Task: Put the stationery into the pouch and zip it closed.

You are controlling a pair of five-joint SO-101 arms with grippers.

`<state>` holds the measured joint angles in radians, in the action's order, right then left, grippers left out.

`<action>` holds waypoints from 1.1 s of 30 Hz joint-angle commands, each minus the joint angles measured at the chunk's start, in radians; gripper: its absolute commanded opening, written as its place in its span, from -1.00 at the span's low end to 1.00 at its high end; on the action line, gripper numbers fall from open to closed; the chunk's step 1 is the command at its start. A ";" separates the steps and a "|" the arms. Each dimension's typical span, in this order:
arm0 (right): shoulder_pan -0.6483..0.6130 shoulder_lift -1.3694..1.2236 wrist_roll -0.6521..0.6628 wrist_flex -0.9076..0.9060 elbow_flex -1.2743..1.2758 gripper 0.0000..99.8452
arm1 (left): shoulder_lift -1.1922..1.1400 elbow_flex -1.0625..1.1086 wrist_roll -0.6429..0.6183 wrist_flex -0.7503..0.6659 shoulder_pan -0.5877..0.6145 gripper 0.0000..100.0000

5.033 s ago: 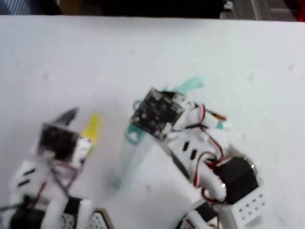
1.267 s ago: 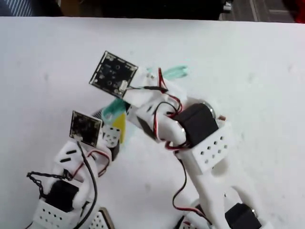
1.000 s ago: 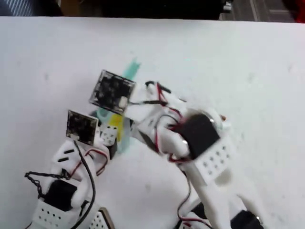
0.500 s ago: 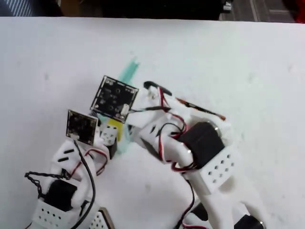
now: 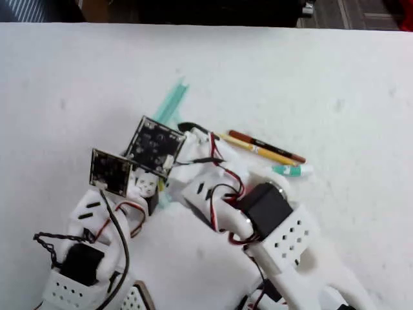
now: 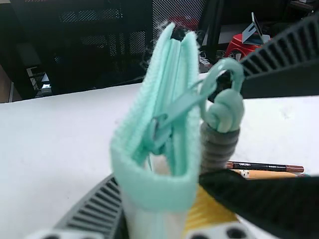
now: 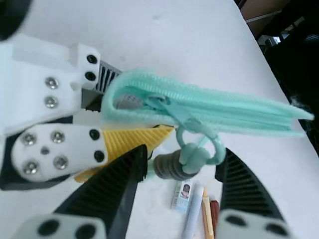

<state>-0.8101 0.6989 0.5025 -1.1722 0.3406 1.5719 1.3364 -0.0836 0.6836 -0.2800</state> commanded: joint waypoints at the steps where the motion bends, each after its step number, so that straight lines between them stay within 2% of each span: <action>1: -0.008 0.024 -0.038 0.064 -0.003 -0.53 | 0.022 -0.055 0.000 -0.021 -0.004 -0.95; 4: -0.008 0.024 -0.035 0.074 -0.003 -0.54 | 0.022 -0.055 0.000 -0.021 -0.004 -0.95; 10: -0.007 0.035 -0.035 0.076 -0.006 -0.73 | 0.022 -0.055 0.000 -0.020 -0.004 -0.95; 18: -0.005 0.035 -0.035 0.054 -0.008 -0.73 | 0.022 -0.054 0.000 -0.018 -0.004 -0.95; 21: 0.036 0.035 -0.040 0.053 -0.008 -0.72 | 0.022 -0.054 0.000 -0.018 -0.004 -0.95; 26: 0.073 0.035 -0.041 0.031 -0.008 -0.54 | 0.022 -0.054 0.000 -0.018 -0.004 -0.95; 33: 0.071 0.036 -0.043 0.036 -0.008 -0.71 | 0.022 -0.054 0.000 -0.018 -0.004 -0.95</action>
<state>-0.7426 0.7096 0.4672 -1.1354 0.3452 1.5719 1.3364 -0.0836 0.6836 -0.2800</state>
